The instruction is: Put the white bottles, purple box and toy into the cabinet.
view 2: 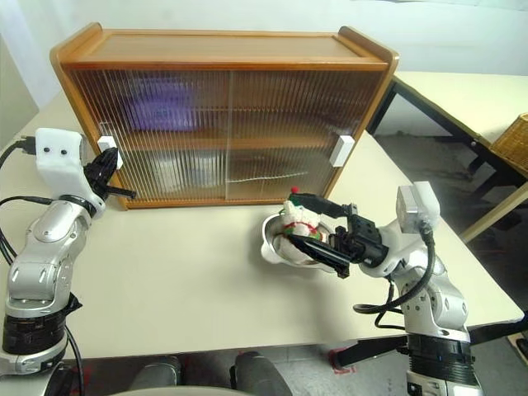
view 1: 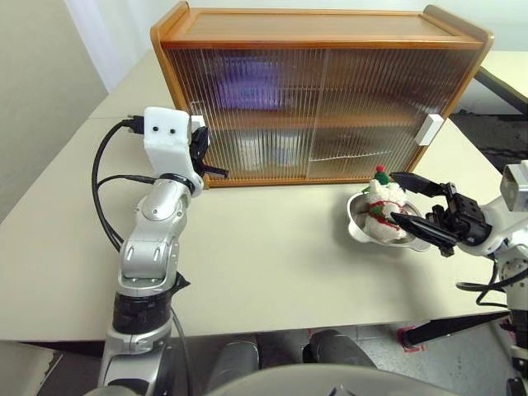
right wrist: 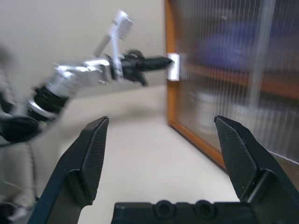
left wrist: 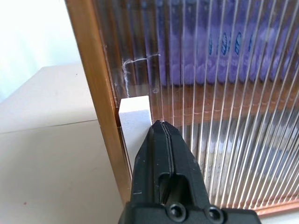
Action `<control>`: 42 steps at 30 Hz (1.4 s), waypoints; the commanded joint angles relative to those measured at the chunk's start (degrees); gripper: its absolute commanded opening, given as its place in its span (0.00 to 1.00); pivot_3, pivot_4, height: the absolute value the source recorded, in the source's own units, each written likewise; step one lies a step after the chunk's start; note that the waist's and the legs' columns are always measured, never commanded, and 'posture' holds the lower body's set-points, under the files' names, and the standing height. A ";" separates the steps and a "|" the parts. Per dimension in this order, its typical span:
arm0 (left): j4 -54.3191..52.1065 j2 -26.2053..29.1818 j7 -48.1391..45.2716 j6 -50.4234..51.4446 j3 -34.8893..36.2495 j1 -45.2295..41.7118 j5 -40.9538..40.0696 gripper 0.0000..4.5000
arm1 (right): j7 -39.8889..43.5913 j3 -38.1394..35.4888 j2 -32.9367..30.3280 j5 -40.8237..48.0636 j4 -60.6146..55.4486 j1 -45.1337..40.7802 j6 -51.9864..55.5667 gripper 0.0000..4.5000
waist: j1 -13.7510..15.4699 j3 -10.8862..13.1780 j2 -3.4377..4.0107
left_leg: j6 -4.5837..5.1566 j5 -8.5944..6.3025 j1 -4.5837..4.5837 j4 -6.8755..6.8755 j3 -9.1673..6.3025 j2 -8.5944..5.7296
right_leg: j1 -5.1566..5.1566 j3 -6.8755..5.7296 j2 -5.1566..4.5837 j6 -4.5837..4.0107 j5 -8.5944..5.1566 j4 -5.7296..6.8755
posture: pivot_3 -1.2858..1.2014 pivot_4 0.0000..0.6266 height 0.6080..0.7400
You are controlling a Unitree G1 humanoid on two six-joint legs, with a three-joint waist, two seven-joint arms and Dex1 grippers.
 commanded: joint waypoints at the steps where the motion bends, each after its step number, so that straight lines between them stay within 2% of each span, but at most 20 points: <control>1: -0.49 -1.35 -2.89 -3.63 -0.41 1.77 -3.18 0.28 | -5.21 -1.72 0.09 -3.10 4.23 -2.06 -2.13 1.00 | 0.09 0.00 0.00 | 0.00 0.00 0.00 0.00 0.00 0.02 | -0.01 0.00 0.00 -0.03 0.02 0.00 | 0.49 0.00 1.00; 6: -3.49 -2.38 -14.84 -8.05 -1.75 5.05 -14.42 0.66 | -6.52 -4.79 -1.95 -2.98 12.41 -5.63 -2.57 1.00 | 1.05 0.00 0.00 | 0.03 -0.12 -0.07 0.00 -0.05 0.14 | -0.09 -0.04 -0.06 -0.06 0.06 0.02 | 0.49 0.00 1.00; 9: -4.35 1.90 -26.10 -12.22 -2.52 9.55 -20.23 0.89 | -6.86 -6.81 -2.77 -3.00 17.43 -7.55 -3.81 0.86 | 1.43 -0.02 0.04 | -0.05 -0.16 -0.14 -0.06 -0.08 0.25 | -0.19 -0.11 -0.05 -0.14 0.02 0.04 | 0.50 0.01 1.00; 10: -4.09 3.24 -28.39 -13.08 -2.21 10.88 -21.46 0.99 | -6.68 -7.52 -2.99 -2.79 18.93 -8.12 -4.19 0.77 | 1.53 -0.06 0.10 | -0.10 -0.19 -0.16 -0.10 -0.10 0.34 | -0.29 -0.11 -0.03 -0.24 0.02 0.09 | 0.50 0.01 1.00; 16: -0.26 10.53 -38.99 -19.42 -0.41 16.37 -24.29 1.00 | -10.00 -9.92 -3.38 -4.18 24.72 -11.55 -7.43 0.27 | 1.91 -0.08 0.21 | -0.31 -0.15 -0.33 -0.35 -0.05 0.75 | -0.62 -0.16 0.08 -0.50 0.00 0.26 | 0.50 0.02 1.00; 19: 0.61 11.59 -41.66 -20.82 0.36 17.46 -27.15 1.00 | -12.80 -10.03 -3.06 -5.72 26.19 -13.15 -9.18 0.00 | 1.92 -0.09 0.26 | -0.33 -0.14 -0.31 -0.52 -0.12 0.83 | -0.73 -0.12 0.07 -0.61 0.00 0.28 | 0.49 0.02 1.00; 23: 0.43 13.29 -44.82 -21.91 0.49 18.10 -28.86 1.00 | -18.51 -9.26 -3.24 -10.22 28.46 -14.71 -12.25 0.00 | 1.88 -0.11 0.30 | -0.33 -0.14 -0.35 -0.58 -0.28 1.08 | -0.79 -0.06 0.04 -0.64 0.06 0.28 | 0.49 0.02 1.00; 28: -0.26 16.57 -47.05 -22.29 1.78 18.59 -30.25 1.00 | -26.94 -8.98 -3.76 -15.62 32.46 -18.09 -15.25 0.00 | 1.76 -0.18 0.48 | -0.32 -0.15 -0.38 -0.74 -0.71 1.17 | -0.94 0.00 0.04 -0.26 0.32 0.28 | 0.49 0.02 1.00; 35: -0.38 18.52 -47.20 -22.80 2.57 19.31 -30.53 1.00 | -33.94 -7.51 -3.23 -19.95 33.78 -21.48 -16.07 0.00 | 1.48 -0.37 0.84 | -0.34 -0.18 -0.48 -0.98 -0.96 1.23 | -1.08 -0.17 0.10 -0.32 0.28 0.27 | 0.49 0.02 1.00; 42: 1.29 18.90 -47.60 -24.28 3.11 18.98 -30.77 1.00 | -34.70 -4.18 -0.44 -18.82 23.86 -19.36 -10.46 0.00 | 1.11 -0.41 0.94 | -0.34 -0.20 -0.52 -1.02 -1.11 1.29 | -1.12 -0.27 0.19 -0.36 0.25 0.27 | 0.49 0.01 1.00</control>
